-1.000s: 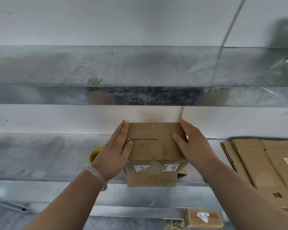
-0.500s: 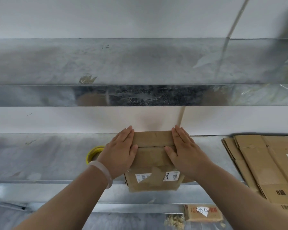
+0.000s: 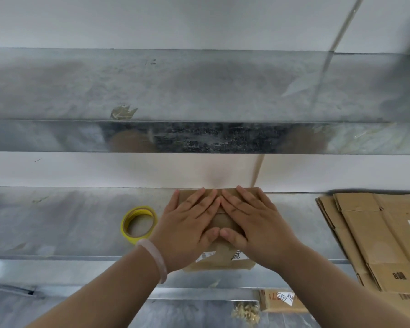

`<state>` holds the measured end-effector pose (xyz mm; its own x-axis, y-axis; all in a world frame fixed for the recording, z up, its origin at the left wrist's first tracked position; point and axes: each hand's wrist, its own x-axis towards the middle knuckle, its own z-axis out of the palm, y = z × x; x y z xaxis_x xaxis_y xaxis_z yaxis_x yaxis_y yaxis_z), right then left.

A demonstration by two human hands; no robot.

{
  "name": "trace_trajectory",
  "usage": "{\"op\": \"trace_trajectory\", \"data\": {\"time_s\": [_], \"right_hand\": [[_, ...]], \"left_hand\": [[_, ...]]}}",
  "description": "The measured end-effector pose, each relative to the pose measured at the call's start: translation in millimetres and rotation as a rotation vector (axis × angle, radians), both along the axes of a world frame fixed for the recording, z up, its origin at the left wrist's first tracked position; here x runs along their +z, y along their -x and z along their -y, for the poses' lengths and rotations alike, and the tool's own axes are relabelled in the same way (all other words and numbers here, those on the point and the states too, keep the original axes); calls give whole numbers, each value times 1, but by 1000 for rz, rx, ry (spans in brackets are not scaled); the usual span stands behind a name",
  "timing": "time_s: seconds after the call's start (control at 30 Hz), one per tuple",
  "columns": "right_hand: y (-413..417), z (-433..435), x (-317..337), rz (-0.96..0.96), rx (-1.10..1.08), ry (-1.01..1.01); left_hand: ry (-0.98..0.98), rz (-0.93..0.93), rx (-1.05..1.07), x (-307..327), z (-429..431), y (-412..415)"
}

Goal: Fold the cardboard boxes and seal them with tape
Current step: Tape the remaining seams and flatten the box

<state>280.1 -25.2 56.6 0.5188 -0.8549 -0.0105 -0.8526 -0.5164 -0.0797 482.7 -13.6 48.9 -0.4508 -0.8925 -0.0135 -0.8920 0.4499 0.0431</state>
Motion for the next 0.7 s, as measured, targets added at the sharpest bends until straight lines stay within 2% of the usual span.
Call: {"op": "trace_trajectory", "data": {"time_s": [0.07, 0.13, 0.17, 0.23, 0.3, 0.4, 0.47, 0.5, 0.7], "right_hand": [[0, -1, 3, -28, 18, -30], [-1, 4, -1, 10, 27, -24], [0, 6, -2, 51, 12, -25], [6, 10, -3, 191, -88, -60], [11, 12, -2, 319, -238, -162], [11, 13, -1, 435, -409, -366], [10, 16, -3, 437, -423, -402], [11, 17, -5, 426, -411, -392], [15, 19, -4, 423, -347, -380]], "left_hand": [[4, 34, -20, 0, 0, 2], [11, -10, -23, -1, 5, 3], [18, -79, -13, -2, 7, 2], [68, -342, 55, -2, 4, 1], [108, -580, 206, -5, 2, 1], [-16, -744, 466, -5, 4, 6], [-126, -742, 533, -5, 8, 5], [-120, -702, 516, -6, 9, 4], [-144, -374, 398, 3, 13, 0]]}}
